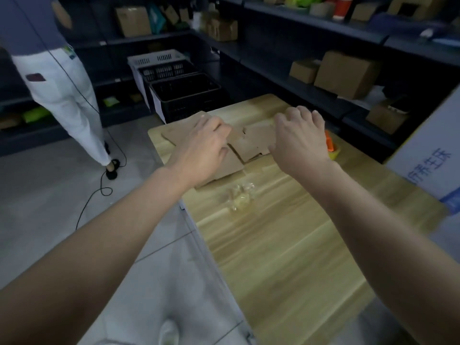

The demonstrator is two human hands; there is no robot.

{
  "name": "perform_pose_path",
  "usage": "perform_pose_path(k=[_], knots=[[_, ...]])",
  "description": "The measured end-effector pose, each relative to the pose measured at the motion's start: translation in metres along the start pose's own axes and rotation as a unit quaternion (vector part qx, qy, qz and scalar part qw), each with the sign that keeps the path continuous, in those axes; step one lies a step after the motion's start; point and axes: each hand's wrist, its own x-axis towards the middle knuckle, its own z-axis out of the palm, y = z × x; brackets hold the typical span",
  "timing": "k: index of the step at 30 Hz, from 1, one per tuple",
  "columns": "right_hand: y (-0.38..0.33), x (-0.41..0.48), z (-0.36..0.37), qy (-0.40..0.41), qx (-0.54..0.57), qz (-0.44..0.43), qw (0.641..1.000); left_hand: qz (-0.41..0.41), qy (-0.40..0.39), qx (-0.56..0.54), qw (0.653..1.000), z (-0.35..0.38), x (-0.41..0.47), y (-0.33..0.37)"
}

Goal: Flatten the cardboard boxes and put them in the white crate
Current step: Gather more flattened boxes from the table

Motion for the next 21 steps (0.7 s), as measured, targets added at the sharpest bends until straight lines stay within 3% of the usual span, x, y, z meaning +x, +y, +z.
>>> perform_pose_path(k=[9, 21], knots=[[-0.097, 0.093, 0.049, -0.056, 0.040, 0.096, 0.993, -0.015, -0.059, -0.052, 0.997, 0.044, 0.056, -0.175], [-0.138, 0.232, 0.128, -0.126, 0.088, 0.128, 0.980, -0.123, -0.143, -0.170, 0.967, 0.167, 0.160, -0.308]])
